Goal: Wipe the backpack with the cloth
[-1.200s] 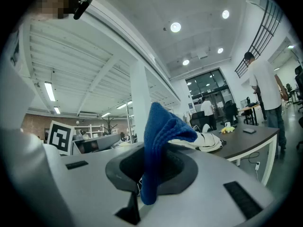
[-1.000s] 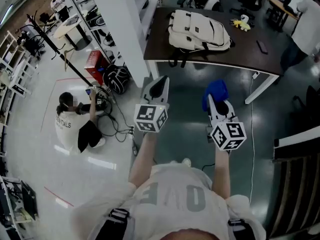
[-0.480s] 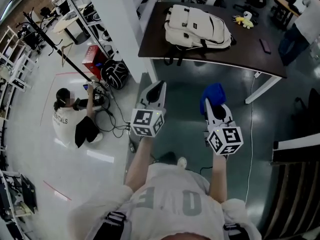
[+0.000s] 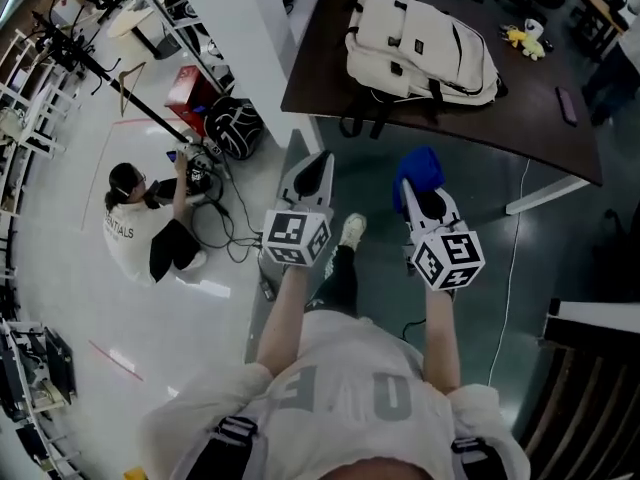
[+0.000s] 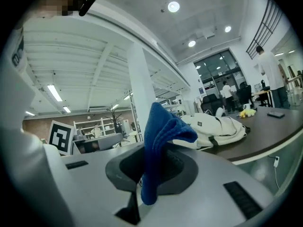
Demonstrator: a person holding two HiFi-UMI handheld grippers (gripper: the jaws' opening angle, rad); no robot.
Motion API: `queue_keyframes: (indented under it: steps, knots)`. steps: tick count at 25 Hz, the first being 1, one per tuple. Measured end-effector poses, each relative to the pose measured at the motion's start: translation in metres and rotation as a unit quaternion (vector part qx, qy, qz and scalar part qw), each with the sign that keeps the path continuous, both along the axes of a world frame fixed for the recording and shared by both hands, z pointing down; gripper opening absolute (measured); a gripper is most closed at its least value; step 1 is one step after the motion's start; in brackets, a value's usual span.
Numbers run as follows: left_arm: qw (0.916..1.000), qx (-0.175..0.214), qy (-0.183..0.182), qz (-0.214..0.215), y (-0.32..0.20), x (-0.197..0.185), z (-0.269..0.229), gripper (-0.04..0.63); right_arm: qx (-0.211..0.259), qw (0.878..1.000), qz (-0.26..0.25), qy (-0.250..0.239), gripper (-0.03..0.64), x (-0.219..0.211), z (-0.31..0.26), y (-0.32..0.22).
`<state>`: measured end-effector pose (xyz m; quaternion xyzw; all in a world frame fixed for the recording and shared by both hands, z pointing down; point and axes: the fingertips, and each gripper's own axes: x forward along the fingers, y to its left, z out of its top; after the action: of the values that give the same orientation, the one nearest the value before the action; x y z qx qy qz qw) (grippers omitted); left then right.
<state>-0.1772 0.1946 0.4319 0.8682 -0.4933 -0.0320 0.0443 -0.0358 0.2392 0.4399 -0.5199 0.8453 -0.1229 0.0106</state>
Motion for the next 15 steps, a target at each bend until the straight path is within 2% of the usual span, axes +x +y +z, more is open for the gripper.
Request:
queue_keyframes:
  steps: [3,8,12,15]
  knots:
    - [0.9998,-0.015,0.015,-0.002,-0.070,-0.006,0.012,0.006,-0.008,0.999,-0.025,0.020,0.038,-0.025,0.006,-0.081]
    - [0.9997,-0.018,0.017,0.009,-0.208,-0.010,0.006,0.006,-0.026,0.998,-0.043,0.040,0.038,-0.058,0.012,-0.221]
    - [0.9994,-0.022,0.015,0.022,-0.282,-0.003,0.006,0.006,-0.050,0.997,-0.054,0.039,0.038,-0.080,0.033,-0.292]
    - [0.9989,-0.035,0.008,0.029,-0.313,0.011,0.023,0.006,-0.071,0.992,-0.068,0.075,0.038,-0.095,0.061,-0.327]
